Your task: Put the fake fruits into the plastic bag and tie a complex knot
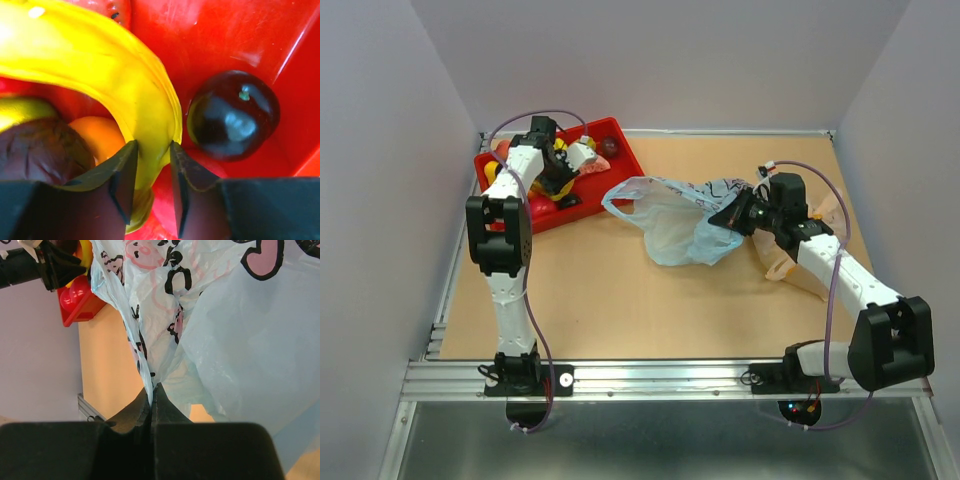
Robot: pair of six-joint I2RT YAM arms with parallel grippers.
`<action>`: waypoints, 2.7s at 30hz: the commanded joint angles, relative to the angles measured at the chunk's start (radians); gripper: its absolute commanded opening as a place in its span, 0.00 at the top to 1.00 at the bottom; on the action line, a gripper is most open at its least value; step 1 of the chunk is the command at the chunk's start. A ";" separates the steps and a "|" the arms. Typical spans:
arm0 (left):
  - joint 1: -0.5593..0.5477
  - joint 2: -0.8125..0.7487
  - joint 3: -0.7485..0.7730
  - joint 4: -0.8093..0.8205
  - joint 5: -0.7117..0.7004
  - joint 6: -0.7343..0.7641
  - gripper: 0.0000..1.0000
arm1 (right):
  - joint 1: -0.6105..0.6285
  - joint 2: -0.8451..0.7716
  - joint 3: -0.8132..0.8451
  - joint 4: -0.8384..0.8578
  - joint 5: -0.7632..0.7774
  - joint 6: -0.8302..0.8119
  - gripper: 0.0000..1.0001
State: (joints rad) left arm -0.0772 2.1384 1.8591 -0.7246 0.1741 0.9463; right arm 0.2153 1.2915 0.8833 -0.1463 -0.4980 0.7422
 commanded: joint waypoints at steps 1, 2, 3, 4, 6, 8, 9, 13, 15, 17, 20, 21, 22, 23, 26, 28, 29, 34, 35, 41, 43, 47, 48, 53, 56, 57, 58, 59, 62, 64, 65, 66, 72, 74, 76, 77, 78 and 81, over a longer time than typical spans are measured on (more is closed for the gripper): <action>-0.001 -0.089 0.067 -0.022 0.033 0.014 0.70 | -0.007 0.005 0.008 0.056 -0.013 -0.021 0.99; -0.003 -0.101 0.072 -0.030 0.039 0.016 0.73 | -0.005 0.006 0.009 0.056 -0.013 -0.023 1.00; -0.003 -0.107 0.077 -0.030 0.048 0.019 0.75 | -0.005 0.008 0.011 0.057 -0.014 -0.024 1.00; -0.003 -0.110 0.095 -0.045 0.062 0.022 0.82 | -0.005 0.009 0.014 0.056 -0.016 -0.026 0.99; -0.001 -0.120 0.113 -0.053 0.074 0.019 0.88 | -0.005 0.014 0.019 0.056 -0.017 -0.026 1.00; -0.003 -0.127 0.117 -0.053 0.084 0.020 0.89 | -0.005 0.019 0.023 0.057 -0.019 -0.029 1.00; -0.003 -0.136 0.118 -0.053 0.085 0.020 0.90 | -0.005 0.022 0.023 0.056 -0.019 -0.029 1.00; -0.004 -0.130 0.141 -0.125 0.074 0.081 0.59 | -0.005 0.025 0.029 0.057 -0.028 -0.033 1.00; -0.003 -0.137 0.138 -0.142 0.058 0.117 0.48 | -0.005 0.023 0.028 0.056 -0.030 -0.033 1.00; 0.004 -0.140 0.138 -0.162 0.031 0.173 0.38 | -0.007 0.022 0.022 0.056 -0.036 -0.035 1.00; 0.022 -0.134 0.163 -0.162 0.033 0.209 0.26 | -0.005 0.023 0.014 0.056 -0.045 -0.033 1.00; 0.027 -0.129 0.184 -0.147 0.027 0.203 0.22 | -0.005 0.025 0.014 0.056 -0.045 -0.033 0.99; 0.034 -0.124 0.192 -0.132 0.022 0.188 0.20 | -0.005 0.023 0.016 0.056 -0.043 -0.033 1.00; 0.036 -0.117 0.202 -0.118 0.013 0.136 0.20 | -0.005 0.023 0.016 0.056 -0.043 -0.035 1.00; 0.048 -0.072 0.244 -0.073 -0.001 -0.002 0.17 | -0.005 0.028 0.019 0.056 -0.039 -0.035 1.00; 0.050 -0.069 0.233 -0.027 -0.007 -0.084 0.17 | -0.005 0.031 0.019 0.056 -0.040 -0.035 1.00; 0.050 -0.071 0.218 0.002 -0.027 -0.131 0.17 | -0.005 0.034 0.019 0.056 -0.040 -0.035 0.99; 0.050 -0.042 0.192 0.093 -0.166 -0.483 0.19 | -0.005 0.034 0.016 0.056 -0.037 -0.037 1.00; 0.048 -0.028 0.196 0.088 -0.203 -0.544 0.20 | -0.007 0.035 0.014 0.057 -0.036 -0.037 1.00; 0.050 -0.042 0.150 0.128 -0.205 -0.783 0.23 | -0.005 0.038 0.008 0.056 -0.040 -0.035 0.99; 0.050 -0.025 0.173 0.110 -0.205 -0.826 0.24 | -0.007 0.038 0.009 0.056 -0.039 -0.037 1.00; 0.054 0.000 0.172 0.099 -0.234 -0.866 0.28 | -0.005 0.035 0.014 0.056 -0.033 -0.040 1.00; 0.056 0.000 0.169 0.097 -0.239 -0.883 0.29 | -0.005 0.035 0.014 0.056 -0.034 -0.038 1.00; 0.062 0.009 0.138 0.065 -0.243 -0.931 0.33 | -0.005 0.037 0.008 0.056 -0.034 -0.038 0.99; 0.063 0.017 0.124 0.063 -0.251 -0.943 0.36 | -0.007 0.035 0.005 0.056 -0.034 -0.038 1.00; 0.065 0.023 0.126 0.062 -0.257 -0.963 0.38 | -0.005 0.034 0.003 0.056 -0.034 -0.038 1.00; 0.070 0.026 0.127 0.053 -0.254 -0.978 0.40 | -0.005 0.028 0.002 0.056 -0.033 -0.038 1.00; 0.070 0.026 0.129 0.051 -0.255 -0.983 0.42 | -0.005 0.026 0.000 0.057 -0.033 -0.040 0.99; 0.070 0.026 0.138 0.040 -0.246 -0.997 0.48 | -0.005 0.026 0.000 0.056 -0.031 -0.043 1.00; 0.070 0.018 0.146 0.034 -0.236 -0.998 0.51 | -0.005 0.029 0.002 0.057 -0.033 -0.041 1.00; 0.070 0.014 0.149 0.031 -0.226 -1.003 0.54 | -0.005 0.031 0.002 0.057 -0.034 -0.040 1.00; 0.070 0.006 0.156 0.021 -0.217 -1.012 0.59 | -0.005 0.032 0.002 0.057 -0.034 -0.040 1.00; 0.070 -0.031 0.166 0.004 -0.179 -1.040 0.75 | -0.005 0.032 0.002 0.057 -0.033 -0.038 1.00; 0.070 -0.032 0.186 -0.015 -0.143 -1.047 0.79 | -0.005 0.034 0.005 0.057 -0.036 -0.038 0.99; 0.070 -0.034 0.202 -0.032 -0.121 -1.058 0.85 | -0.007 0.034 0.006 0.056 -0.033 -0.040 1.00; 0.068 -0.037 0.209 -0.038 -0.114 -1.063 0.87 | -0.007 0.034 0.008 0.056 -0.033 -0.041 1.00; 0.070 -0.050 0.212 -0.036 -0.104 -1.066 0.91 | -0.005 0.034 0.008 0.057 -0.033 -0.044 1.00; 0.070 -0.089 0.222 -0.026 -0.090 -1.069 1.00 | -0.005 0.037 0.013 0.056 -0.039 -0.044 1.00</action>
State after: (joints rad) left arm -0.0109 2.1769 2.0209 -0.7311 0.0410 -0.0994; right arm 0.2153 1.3296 0.8833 -0.1448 -0.5308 0.7128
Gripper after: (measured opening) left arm 0.287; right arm 0.013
